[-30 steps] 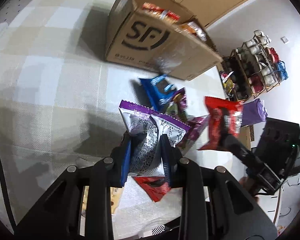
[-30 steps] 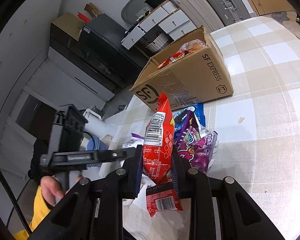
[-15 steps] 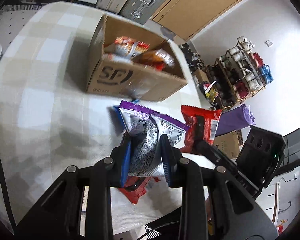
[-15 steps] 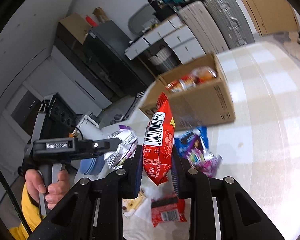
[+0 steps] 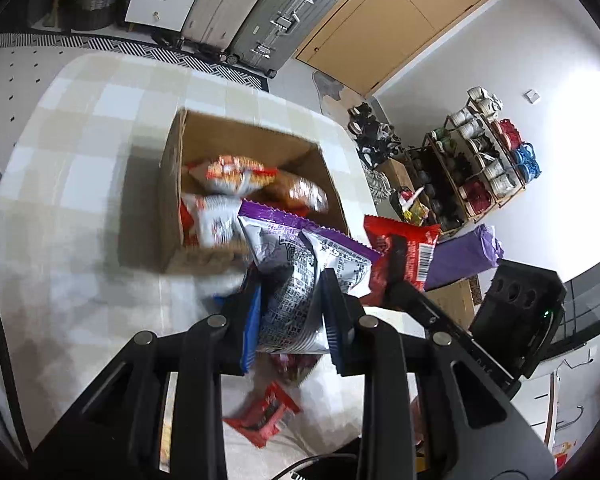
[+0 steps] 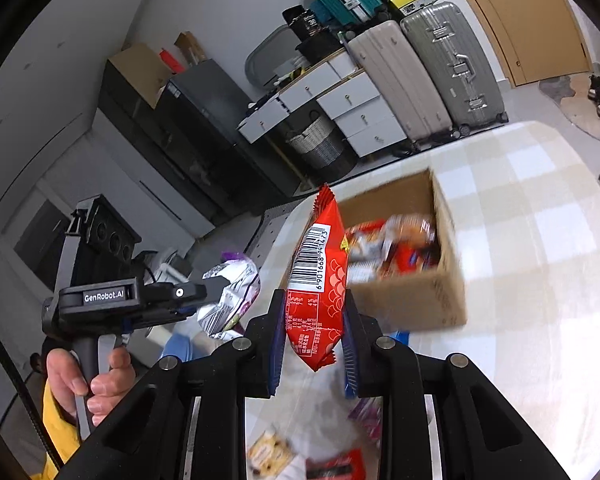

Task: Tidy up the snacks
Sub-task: 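Carry the red bag with the right gripper while the left gripper carries the white-purple bag into the box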

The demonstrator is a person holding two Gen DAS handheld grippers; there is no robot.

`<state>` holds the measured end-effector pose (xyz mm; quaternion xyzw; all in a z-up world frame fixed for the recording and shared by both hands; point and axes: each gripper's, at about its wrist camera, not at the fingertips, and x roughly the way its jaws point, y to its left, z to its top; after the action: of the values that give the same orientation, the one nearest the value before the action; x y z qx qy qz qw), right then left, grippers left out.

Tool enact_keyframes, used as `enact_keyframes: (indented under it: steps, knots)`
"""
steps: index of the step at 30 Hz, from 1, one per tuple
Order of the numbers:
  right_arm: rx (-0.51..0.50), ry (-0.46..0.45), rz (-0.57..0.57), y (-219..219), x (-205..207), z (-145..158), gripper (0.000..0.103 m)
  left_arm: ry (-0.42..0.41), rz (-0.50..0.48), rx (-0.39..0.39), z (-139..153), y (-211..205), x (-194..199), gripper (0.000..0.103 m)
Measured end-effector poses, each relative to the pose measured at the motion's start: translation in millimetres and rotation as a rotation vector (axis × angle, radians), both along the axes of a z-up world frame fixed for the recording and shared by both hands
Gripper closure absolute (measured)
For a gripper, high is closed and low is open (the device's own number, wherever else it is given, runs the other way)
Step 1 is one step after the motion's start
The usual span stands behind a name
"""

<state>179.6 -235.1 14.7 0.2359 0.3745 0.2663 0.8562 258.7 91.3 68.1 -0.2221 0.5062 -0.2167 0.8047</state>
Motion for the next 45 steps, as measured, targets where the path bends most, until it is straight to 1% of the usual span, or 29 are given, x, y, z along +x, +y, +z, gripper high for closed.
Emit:
enact_keyframes:
  steps: [4,8,12,14,19,23,25,26,29,31,35,36,37,39,41,43,45]
  knots:
    - [-0.044,-0.006,-0.013,3,30,10,0.078,0.0,0.003,0.036,3,-7,36,0.079]
    - [-0.078,0.016,-0.016,10,61,9,0.078,0.0,0.011,0.071,0,-12,70,0.079]
    - [-0.107,0.043,-0.011,17,89,-1,0.078,0.017,0.006,0.105,-17,-24,98,0.079]
    - [-0.13,0.056,-0.012,19,100,-7,0.078,0.027,0.0,0.101,-29,-32,107,0.079]
    - [-0.156,0.123,-0.01,21,125,-27,0.078,0.024,-0.011,0.143,-56,-49,125,0.079]
    - [-0.144,0.175,-0.009,20,138,-42,0.078,0.022,-0.021,0.161,-77,-56,130,0.079]
    - [-0.155,0.189,0.002,22,142,-46,0.078,0.005,-0.032,0.221,-85,-62,130,0.079]
    - [-0.155,0.19,0.006,23,143,-48,0.078,0.008,-0.034,0.239,-89,-64,131,0.079]
    - [-0.173,0.19,0.012,27,145,-51,0.078,0.018,-0.045,0.26,-101,-71,133,0.078]
    - [-0.178,0.199,0.016,29,146,-53,0.078,0.008,-0.046,0.282,-106,-74,134,0.078]
    - [-0.154,0.22,0.008,28,150,-59,0.078,0.003,-0.068,0.33,-114,-83,135,0.078]
    - [-0.143,0.225,0.007,27,151,-60,0.078,-0.008,-0.084,0.367,-115,-88,134,0.078]
    - [-0.148,0.223,0.008,28,151,-59,0.078,-0.022,-0.088,0.387,-114,-90,133,0.078]
    - [-0.185,0.207,0.008,31,149,-56,0.078,-0.051,-0.083,0.409,-108,-92,131,0.078]
    - [-0.197,0.198,0.005,33,148,-53,0.078,-0.064,-0.07,0.408,-100,-91,130,0.078]
    - [-0.203,0.187,0.001,34,147,-49,0.077,-0.073,-0.067,0.387,-92,-89,129,0.077]
    - [-0.219,0.172,-0.008,33,146,-45,0.072,-0.088,-0.061,0.394,-85,-89,127,0.069]
